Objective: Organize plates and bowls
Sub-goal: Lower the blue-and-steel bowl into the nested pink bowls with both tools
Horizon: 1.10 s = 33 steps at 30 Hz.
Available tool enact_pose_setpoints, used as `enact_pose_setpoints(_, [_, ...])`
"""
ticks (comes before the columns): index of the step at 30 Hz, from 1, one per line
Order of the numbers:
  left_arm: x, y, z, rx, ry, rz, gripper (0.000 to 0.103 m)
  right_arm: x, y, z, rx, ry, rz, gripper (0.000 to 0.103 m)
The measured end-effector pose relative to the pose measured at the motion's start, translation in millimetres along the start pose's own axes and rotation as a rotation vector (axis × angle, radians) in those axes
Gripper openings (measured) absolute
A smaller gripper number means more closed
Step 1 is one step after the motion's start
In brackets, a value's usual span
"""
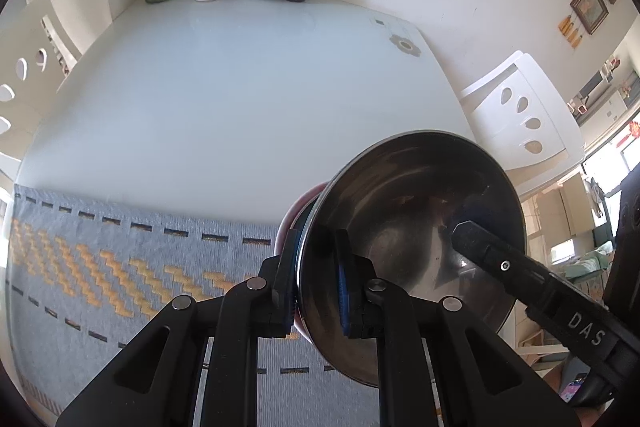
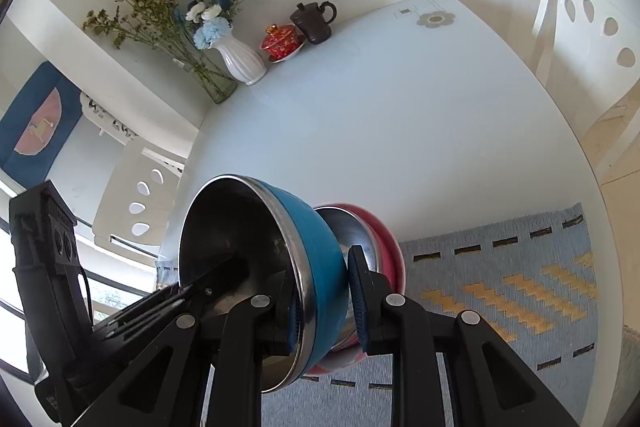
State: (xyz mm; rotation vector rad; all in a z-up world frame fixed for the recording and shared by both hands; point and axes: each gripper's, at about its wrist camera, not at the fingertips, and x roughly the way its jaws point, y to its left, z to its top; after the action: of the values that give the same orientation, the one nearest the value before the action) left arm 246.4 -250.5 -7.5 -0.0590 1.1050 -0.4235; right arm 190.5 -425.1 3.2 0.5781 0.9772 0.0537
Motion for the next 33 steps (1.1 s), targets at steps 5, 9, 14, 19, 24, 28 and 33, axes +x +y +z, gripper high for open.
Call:
enact_pose_setpoints(5, [6, 5, 0, -0.005, 0.009, 0.002, 0.012, 8, -2, 0, 0.003, 0.019, -0.003, 0.021])
enact_pose_setpoints(9, [15, 4, 1, 0.016, 0.016, 0.008, 0.013, 13, -1, 0, -0.006, 0.012, -0.029, 0.021])
enact_pose_setpoints(14, [22, 7, 0, 0.014, 0.008, 0.010, 0.013, 19, -7, 0, 0.002, 0.016, -0.028, 0.022])
enact_pose_setpoints(19, [26, 5, -2, 0.038, 0.003, 0.009, 0.013, 23, -19, -2, 0.045, 0.012, 0.011, 0.022])
enact_pose_setpoints(24, [31, 5, -2, 0.052, 0.008, 0.041, 0.016, 24, -19, -2, 0.036, 0.009, 0.001, 0.022])
enact_pose_setpoints(28, [32, 11, -2, 0.042, 0.014, 0.031, 0.016, 25, -21, -3, 0.049, 0.004, 0.001, 0.023])
enact_pose_setpoints(33, [34, 9, -5, 0.074, 0.013, 0.052, 0.016, 24, -21, -3, 0.055, 0.000, 0.001, 0.023])
